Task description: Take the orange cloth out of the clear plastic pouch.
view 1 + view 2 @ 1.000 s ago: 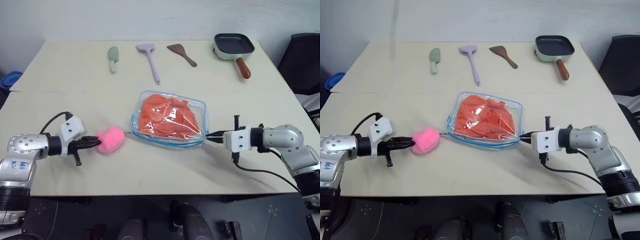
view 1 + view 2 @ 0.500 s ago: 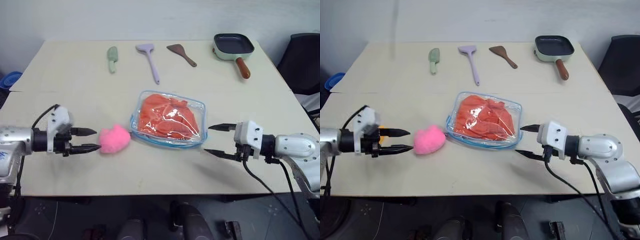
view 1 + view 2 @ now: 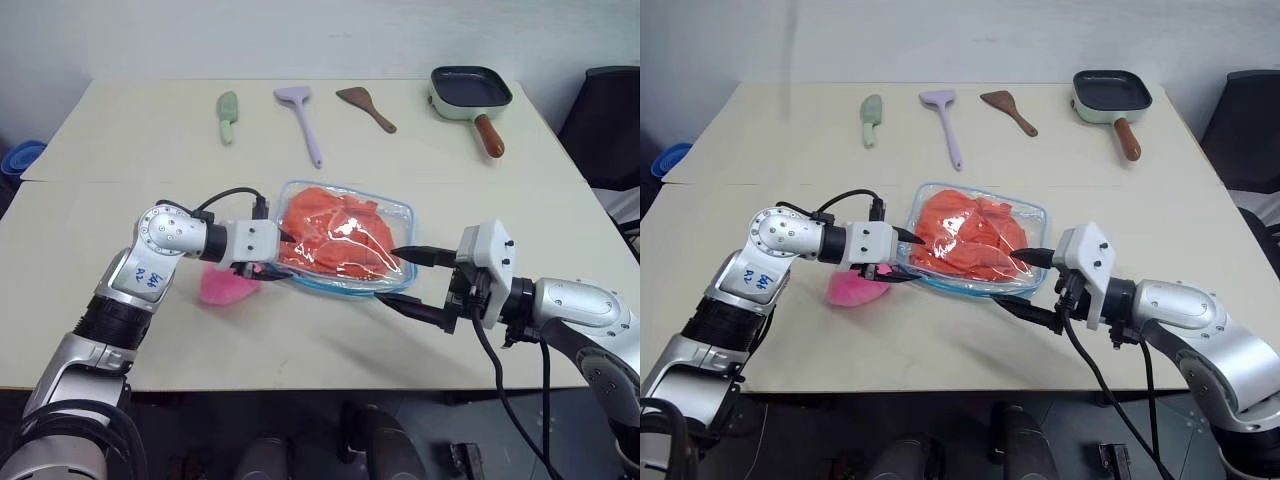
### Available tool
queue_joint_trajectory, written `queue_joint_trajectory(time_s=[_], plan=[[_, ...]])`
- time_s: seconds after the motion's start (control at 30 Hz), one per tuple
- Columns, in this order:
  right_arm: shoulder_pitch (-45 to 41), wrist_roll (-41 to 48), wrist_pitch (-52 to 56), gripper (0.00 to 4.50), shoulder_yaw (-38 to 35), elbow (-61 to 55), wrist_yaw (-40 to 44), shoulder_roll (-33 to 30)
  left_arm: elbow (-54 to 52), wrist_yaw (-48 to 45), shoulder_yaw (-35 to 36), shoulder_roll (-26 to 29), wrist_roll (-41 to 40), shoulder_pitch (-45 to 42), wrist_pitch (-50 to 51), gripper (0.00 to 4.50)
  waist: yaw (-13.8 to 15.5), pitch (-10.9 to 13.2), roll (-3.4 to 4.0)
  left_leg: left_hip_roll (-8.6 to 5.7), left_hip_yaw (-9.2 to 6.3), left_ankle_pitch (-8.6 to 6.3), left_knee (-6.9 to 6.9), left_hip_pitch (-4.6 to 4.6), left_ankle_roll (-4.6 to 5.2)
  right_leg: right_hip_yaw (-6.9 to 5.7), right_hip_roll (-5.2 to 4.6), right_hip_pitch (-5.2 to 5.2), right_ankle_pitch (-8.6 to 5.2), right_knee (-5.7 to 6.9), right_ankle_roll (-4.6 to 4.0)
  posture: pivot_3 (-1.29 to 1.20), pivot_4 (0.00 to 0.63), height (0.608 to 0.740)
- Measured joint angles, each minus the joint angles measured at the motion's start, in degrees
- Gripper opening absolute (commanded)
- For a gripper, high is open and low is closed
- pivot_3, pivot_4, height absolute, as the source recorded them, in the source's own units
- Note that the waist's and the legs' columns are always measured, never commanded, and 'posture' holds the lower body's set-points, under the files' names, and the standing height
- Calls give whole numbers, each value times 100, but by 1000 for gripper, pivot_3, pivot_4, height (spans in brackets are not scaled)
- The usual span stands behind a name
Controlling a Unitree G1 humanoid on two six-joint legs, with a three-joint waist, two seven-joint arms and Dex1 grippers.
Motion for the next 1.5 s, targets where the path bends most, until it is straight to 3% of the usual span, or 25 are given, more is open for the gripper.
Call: queue_joint_trajectory(time_s=[0.17,0.53,0.67,0.93,1.03,1.13,1.3,1.4,1.5], plan=[[100,1,65,3729,-20,-125,-123,0,448,-39,-49,-65,217,-163,-670,3146,41,0,0,-5,-2,0,4,0,6,0,-9,4,0,-6,1,0,150,740],[263,-26,137,3729,-32,-258,-164,-1,669,-429,-89,-198,241,-228,-978,3146,42,0,-1,-6,-6,1,4,-4,9,-4,-8,4,3,-2,5,0,150,740],[293,-34,144,3757,-32,-297,-189,-1,713,-379,-88,-302,290,-238,-978,2343,42,0,-1,-5,-6,1,4,-4,9,-4,-7,4,3,-2,5,0,150,740],[314,-45,143,3757,-32,-314,-223,-1,914,-400,-87,-338,299,-296,-1041,23,43,0,-2,-6,-7,1,4,-4,10,-4,-8,4,3,-2,5,0,150,740],[315,-67,139,3757,-32,-314,-222,-1,937,-434,-85,-343,288,-310,-1063,23,43,0,-2,-6,-7,1,4,-4,10,-4,-7,4,3,-2,5,0,150,740],[316,-161,136,3757,-32,-313,-209,-1,903,-619,-11,-468,-37,-292,-410,23,43,0,-2,-7,-6,1,5,-4,11,-4,-7,6,3,-1,5,0,150,740],[402,-256,99,3757,-20,-315,-136,-1,354,-451,532,-992,-1120,-226,2007,23,50,1,-5,-8,-13,3,10,-10,14,-5,-7,6,5,-2,9,0,150,740],[493,-499,8,3174,147,-317,-148,11,-92,28,808,-1297,-1531,-198,3167,0,45,1,-6,-11,-12,3,10,-9,14,0,-9,8,8,-3,14,0,150,740],[394,-913,-91,2167,537,-220,-291,171,-691,403,866,-1475,-1764,-76,3893,0,25,0,-7,-10,-9,4,9,-3,12,5,-8,8,8,-1,14,0,150,740]])
